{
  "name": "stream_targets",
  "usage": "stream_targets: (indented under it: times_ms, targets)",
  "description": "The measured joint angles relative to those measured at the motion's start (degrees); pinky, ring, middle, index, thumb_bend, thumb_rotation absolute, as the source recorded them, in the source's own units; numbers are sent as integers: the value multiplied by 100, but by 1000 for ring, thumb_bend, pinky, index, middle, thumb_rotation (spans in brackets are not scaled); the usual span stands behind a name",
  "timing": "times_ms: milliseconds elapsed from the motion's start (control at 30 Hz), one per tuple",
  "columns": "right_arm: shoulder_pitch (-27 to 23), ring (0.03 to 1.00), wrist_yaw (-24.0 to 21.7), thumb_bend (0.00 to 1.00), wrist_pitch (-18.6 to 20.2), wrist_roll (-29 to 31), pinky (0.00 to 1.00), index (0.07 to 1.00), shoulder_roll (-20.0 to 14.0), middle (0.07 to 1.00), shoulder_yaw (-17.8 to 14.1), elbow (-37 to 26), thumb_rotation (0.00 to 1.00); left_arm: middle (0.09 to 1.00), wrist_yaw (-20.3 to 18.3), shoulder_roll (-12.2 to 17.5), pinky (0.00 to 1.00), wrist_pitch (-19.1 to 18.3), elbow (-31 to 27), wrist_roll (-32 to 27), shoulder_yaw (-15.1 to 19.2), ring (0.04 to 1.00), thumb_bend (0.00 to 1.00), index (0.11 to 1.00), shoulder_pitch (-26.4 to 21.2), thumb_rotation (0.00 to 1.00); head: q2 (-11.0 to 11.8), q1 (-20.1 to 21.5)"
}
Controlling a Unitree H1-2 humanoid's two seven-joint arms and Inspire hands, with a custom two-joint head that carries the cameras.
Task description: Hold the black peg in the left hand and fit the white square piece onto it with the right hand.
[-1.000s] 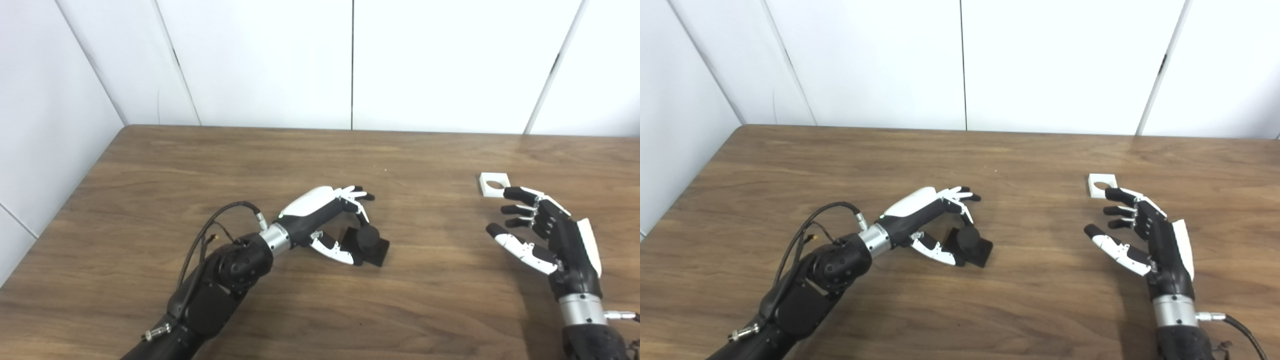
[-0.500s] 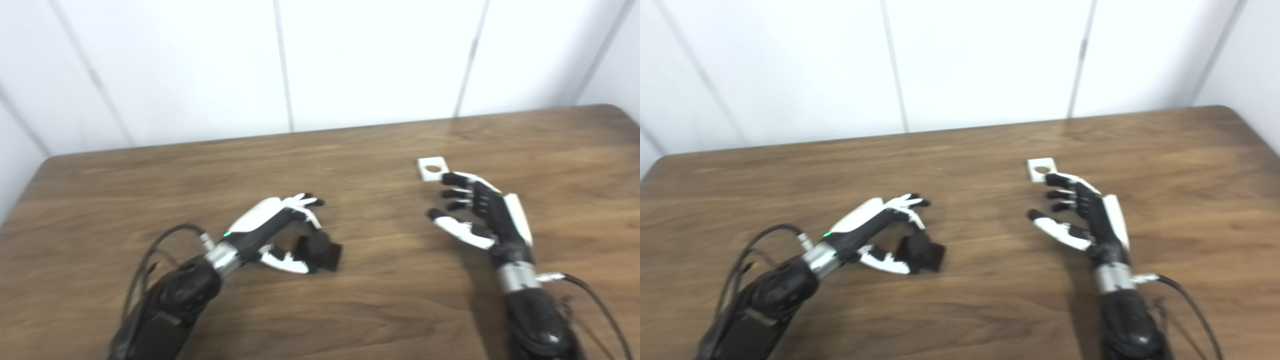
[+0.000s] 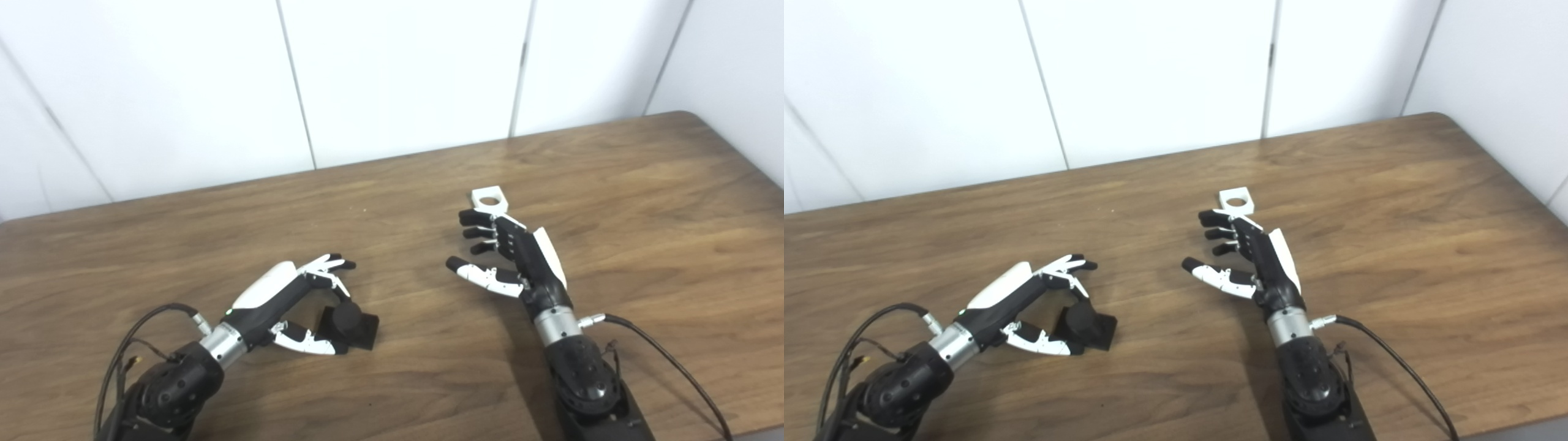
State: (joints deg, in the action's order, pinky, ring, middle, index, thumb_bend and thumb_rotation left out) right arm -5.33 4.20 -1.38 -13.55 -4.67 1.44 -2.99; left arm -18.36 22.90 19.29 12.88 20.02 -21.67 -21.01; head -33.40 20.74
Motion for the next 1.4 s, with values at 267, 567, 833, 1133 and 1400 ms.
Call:
stream_targets:
  times_ms: [267,567,833,1133,1400]
  targets:
    - [-230,683,1,620,45,-299,601,704,-200,730,-15,66,285,915,-40,9,968,-27,-30,-1,19,978,521,491,9,70,9,0]
    - [-1151,661,3,627,321,-729,563,690,-937,730,-235,267,282,912,-39,8,946,5,-27,-2,47,975,521,491,28,68,26,0]
    - [-1677,757,-8,617,659,-1086,660,695,-1302,761,-272,581,276,912,-23,7,933,5,-19,-1,65,974,521,490,48,69,44,-9]
    - [-2556,852,-495,644,1127,-1518,670,758,-1857,867,129,1297,317,912,-5,4,957,-45,-83,2,90,977,522,491,103,68,35,-62]
    - [-3068,957,-1439,695,1406,-1918,779,807,-2409,970,919,1958,352,910,-4,6,929,-65,-105,10,116,972,522,491,130,65,44,-79]
